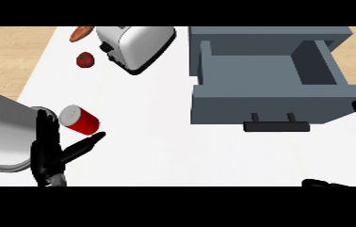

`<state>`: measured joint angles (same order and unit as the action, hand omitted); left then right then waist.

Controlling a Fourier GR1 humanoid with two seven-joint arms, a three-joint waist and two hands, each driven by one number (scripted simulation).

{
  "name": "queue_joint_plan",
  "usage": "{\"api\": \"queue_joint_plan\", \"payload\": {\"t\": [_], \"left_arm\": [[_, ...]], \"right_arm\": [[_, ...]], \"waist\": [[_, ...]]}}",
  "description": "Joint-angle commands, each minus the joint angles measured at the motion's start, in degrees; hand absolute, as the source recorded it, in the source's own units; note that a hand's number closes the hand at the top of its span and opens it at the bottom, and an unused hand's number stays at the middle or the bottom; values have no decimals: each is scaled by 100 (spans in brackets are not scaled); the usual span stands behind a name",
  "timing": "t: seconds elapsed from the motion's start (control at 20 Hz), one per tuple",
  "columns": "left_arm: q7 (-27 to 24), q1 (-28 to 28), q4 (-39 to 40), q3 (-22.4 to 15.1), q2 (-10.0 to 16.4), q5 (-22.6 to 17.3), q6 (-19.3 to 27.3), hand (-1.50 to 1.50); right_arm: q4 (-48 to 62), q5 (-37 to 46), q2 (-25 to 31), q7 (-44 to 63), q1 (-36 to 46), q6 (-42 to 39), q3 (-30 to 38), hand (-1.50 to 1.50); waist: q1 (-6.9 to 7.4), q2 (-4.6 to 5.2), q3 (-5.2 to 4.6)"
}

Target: Pick up the can, place it into the drawer and close the drawer

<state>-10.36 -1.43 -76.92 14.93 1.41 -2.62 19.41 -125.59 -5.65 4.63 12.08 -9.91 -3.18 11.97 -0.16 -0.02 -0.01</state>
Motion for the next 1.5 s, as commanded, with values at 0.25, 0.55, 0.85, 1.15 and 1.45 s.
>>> {"api": "queue_joint_plan", "payload": {"t": [0.25,0.55,0.85,1.15,1.45], "left_arm": [[-1237,633,1972,445,165,-373,-233,-150],[-1281,1155,2620,560,329,-669,-111,-150],[-1920,1634,3821,799,807,-870,-531,-150],[-2587,2233,5000,864,992,-958,-721,-150],[-2719,2754,5793,792,1287,-873,-1463,-150]], "right_arm": [[-514,-378,45,220,-326,-242,351,-150],[237,-124,23,-86,107,-313,374,-150],[-848,-185,-81,709,-84,-182,240,-150],[-170,-249,73,202,55,-491,543,-150],[-342,-156,107,641,476,-187,479,-150]], "waist": [[-40,2,-2],[-7,4,0],[-30,4,-2],[-34,9,-2],[-62,25,-8]]}}
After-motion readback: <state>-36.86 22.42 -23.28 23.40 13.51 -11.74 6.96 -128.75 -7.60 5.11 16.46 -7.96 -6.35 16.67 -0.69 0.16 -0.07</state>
